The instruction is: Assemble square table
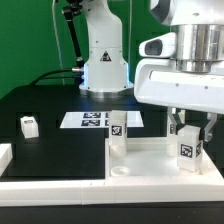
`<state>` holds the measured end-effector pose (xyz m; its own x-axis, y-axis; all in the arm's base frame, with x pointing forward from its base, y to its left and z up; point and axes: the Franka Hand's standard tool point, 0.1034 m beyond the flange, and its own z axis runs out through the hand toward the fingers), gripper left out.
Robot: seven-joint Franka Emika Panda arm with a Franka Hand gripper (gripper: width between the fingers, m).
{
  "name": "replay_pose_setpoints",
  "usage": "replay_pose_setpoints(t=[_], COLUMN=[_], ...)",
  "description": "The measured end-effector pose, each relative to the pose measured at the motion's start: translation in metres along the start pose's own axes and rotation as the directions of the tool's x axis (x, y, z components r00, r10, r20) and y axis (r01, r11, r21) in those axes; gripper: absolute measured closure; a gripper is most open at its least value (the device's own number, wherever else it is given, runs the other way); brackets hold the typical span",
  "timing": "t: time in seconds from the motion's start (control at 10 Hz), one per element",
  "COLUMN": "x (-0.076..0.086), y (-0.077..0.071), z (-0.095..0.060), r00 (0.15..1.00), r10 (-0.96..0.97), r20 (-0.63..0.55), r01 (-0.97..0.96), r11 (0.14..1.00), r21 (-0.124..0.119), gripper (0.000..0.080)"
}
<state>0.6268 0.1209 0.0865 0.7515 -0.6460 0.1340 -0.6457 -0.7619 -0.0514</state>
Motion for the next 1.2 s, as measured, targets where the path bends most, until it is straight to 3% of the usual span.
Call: replay_pose_setpoints(t=[0.2, 0.3, 0.6, 0.7, 0.8, 0.9, 1.0, 1.1, 1.2], x=[0.001, 0.0025, 0.0012, 0.0014, 0.0006, 0.0007, 0.0004, 0.0054, 0.004], y=[0.0022, 0.0043, 0.0062, 0.0069, 0.0065, 0.0069, 0.004, 0.0025, 0.0064], z=[0.0007, 0.001, 0.0019, 0.0018, 0.0019, 0.0024, -0.0011, -0.0027, -0.0013], r00=[0.969, 0.906, 0.575, 0.566, 0.576, 0.622, 0.798, 0.917, 0.954], r10=[0.246, 0.422, 0.803, 0.809, 0.801, 0.768, 0.588, 0.381, 0.28], r20=[0.01, 0.047, 0.155, 0.161, 0.16, 0.156, 0.137, 0.115, 0.104], r01=[-0.246, -0.423, -0.814, -0.82, -0.813, -0.778, -0.595, -0.39, -0.289], r11=[0.969, 0.906, 0.581, 0.572, 0.583, 0.628, 0.803, 0.918, 0.954], r21=[0.001, 0.012, 0.01, 0.008, 0.008, 0.014, 0.021, 0.071, 0.085], gripper=[0.051, 0.051, 0.0507, 0.0507, 0.0427, 0.0427, 0.0246, 0.0246, 0.0168])
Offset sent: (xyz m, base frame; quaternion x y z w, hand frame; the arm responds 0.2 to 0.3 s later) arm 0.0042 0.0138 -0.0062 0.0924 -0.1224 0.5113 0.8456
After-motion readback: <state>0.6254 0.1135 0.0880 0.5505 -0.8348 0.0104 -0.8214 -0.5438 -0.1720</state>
